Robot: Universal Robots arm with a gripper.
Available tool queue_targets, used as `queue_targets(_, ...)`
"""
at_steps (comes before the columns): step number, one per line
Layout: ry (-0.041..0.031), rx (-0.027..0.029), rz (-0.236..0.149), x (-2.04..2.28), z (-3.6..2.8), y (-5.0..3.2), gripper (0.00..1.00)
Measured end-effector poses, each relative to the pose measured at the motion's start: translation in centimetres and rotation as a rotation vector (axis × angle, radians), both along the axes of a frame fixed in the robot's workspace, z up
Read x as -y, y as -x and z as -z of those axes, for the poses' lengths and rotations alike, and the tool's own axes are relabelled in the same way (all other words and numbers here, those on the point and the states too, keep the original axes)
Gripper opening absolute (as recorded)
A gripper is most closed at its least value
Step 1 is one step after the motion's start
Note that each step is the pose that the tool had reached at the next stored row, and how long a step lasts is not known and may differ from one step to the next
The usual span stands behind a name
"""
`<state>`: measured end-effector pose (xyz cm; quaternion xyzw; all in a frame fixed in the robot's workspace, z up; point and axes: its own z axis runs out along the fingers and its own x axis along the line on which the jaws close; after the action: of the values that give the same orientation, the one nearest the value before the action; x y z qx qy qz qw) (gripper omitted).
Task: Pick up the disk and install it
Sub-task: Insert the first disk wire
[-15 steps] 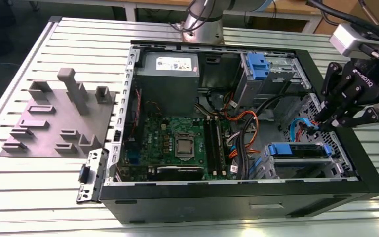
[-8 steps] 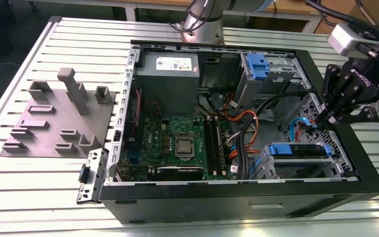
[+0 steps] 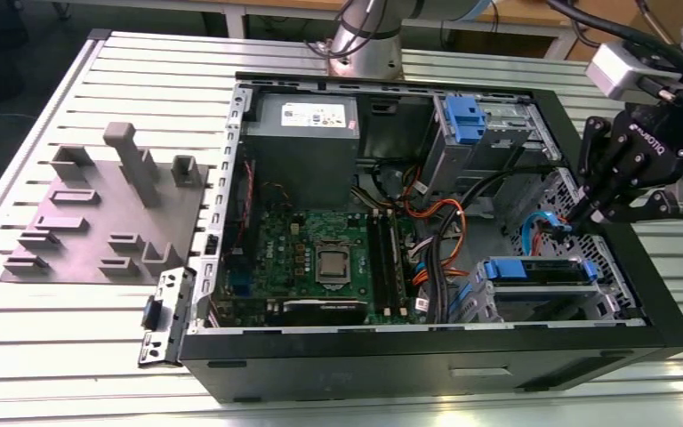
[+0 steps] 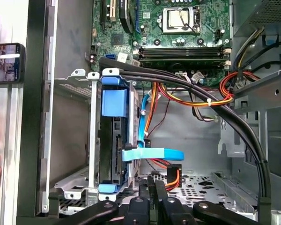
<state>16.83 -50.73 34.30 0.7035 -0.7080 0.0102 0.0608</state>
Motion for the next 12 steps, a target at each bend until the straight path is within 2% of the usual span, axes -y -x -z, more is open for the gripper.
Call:
queue_targets(6, 0.0000, 0.0182, -0.001, 0.20, 0.00, 0.92, 0.17)
queue_targets(12, -0.0002, 0.0360, -0.004, 1.08, 0.10, 1.07, 0.17)
